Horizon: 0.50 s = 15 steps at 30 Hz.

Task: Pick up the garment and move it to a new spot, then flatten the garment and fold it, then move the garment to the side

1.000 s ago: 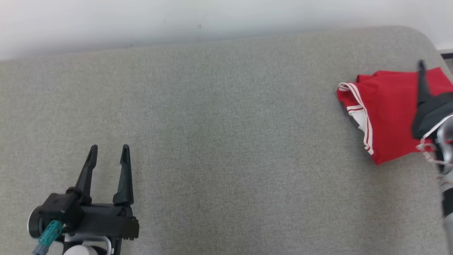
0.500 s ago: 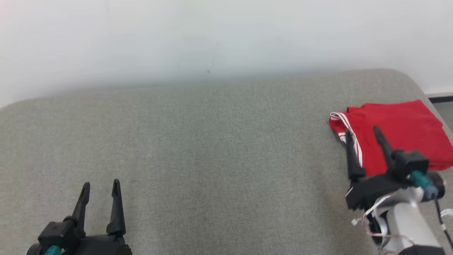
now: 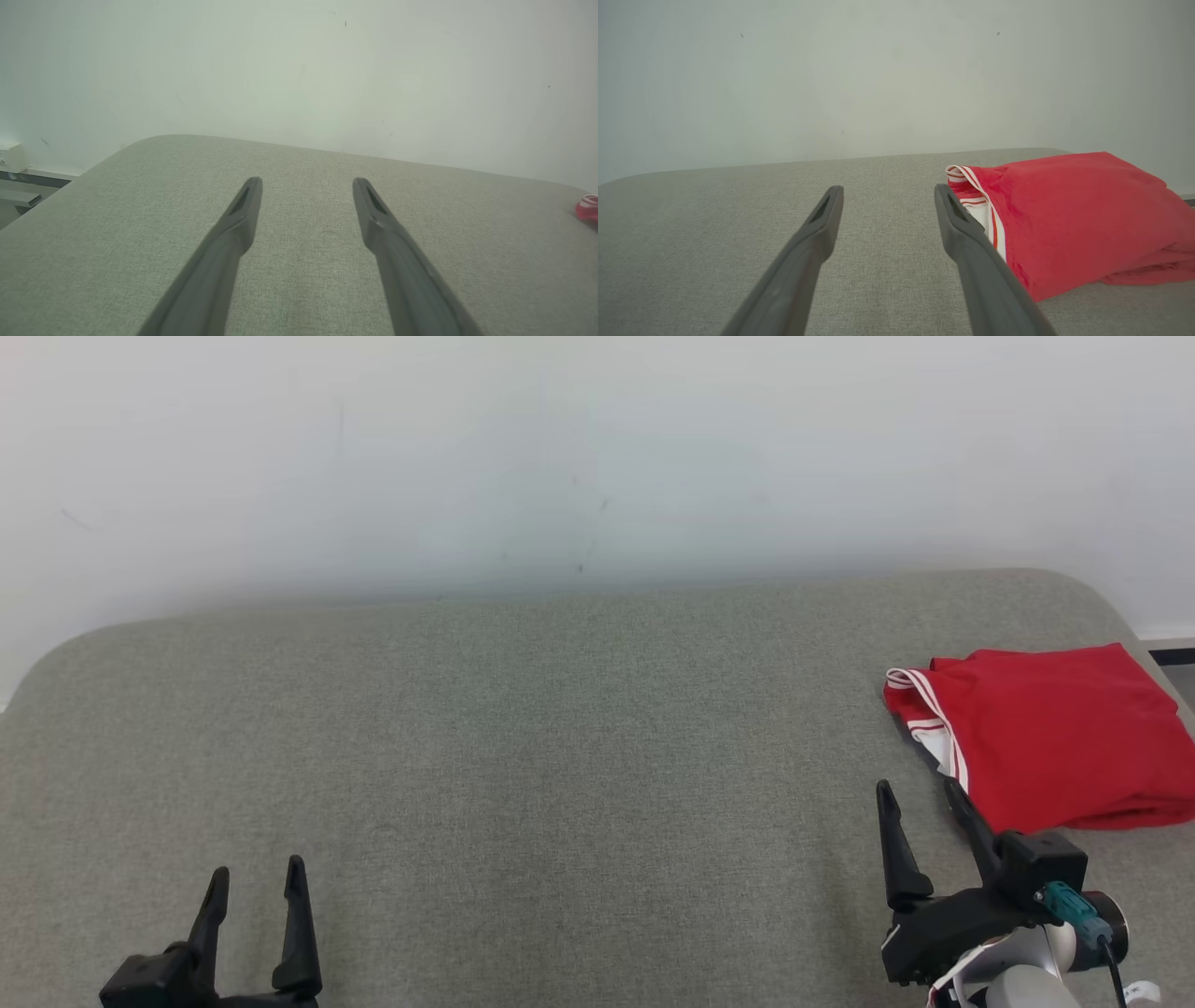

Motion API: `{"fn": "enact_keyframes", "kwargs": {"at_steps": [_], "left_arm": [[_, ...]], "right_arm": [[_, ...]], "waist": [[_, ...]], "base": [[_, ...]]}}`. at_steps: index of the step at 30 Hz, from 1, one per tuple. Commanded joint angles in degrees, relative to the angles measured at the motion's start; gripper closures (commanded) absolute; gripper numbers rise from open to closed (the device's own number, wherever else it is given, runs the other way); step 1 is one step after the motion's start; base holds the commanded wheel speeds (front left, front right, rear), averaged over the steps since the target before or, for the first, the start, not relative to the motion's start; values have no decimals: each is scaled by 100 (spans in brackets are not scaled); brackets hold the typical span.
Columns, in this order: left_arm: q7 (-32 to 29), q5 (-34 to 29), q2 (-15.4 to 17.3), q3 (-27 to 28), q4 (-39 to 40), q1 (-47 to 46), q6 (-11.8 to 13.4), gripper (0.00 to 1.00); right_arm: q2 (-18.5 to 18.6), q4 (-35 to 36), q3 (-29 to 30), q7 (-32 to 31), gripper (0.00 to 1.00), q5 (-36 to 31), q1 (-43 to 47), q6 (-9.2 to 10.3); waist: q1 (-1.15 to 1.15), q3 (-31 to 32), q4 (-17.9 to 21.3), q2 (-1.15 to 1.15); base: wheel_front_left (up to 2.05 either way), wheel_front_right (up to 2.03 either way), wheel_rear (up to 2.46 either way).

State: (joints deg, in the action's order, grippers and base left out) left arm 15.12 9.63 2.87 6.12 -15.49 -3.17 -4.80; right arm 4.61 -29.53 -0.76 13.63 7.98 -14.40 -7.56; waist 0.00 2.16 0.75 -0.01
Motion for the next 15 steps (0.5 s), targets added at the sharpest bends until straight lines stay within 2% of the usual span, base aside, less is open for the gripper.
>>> {"fn": "enact_keyframes", "kwargs": {"at_steps": [1, 15], "left_arm": [[-2, 16, 4, 15, -13, 63, 14, 0], [-2, 104, 4, -20, 18, 147, 40, 0]], "right_arm": [[-19, -5, 30, 23, 0, 16, 59, 18], [-118, -25, 22, 24, 0, -68, 113, 18]], "waist": [[0, 18, -10, 1], [0, 50, -13, 1]], "base": [[0, 0, 0], [0, 0, 0]]}}
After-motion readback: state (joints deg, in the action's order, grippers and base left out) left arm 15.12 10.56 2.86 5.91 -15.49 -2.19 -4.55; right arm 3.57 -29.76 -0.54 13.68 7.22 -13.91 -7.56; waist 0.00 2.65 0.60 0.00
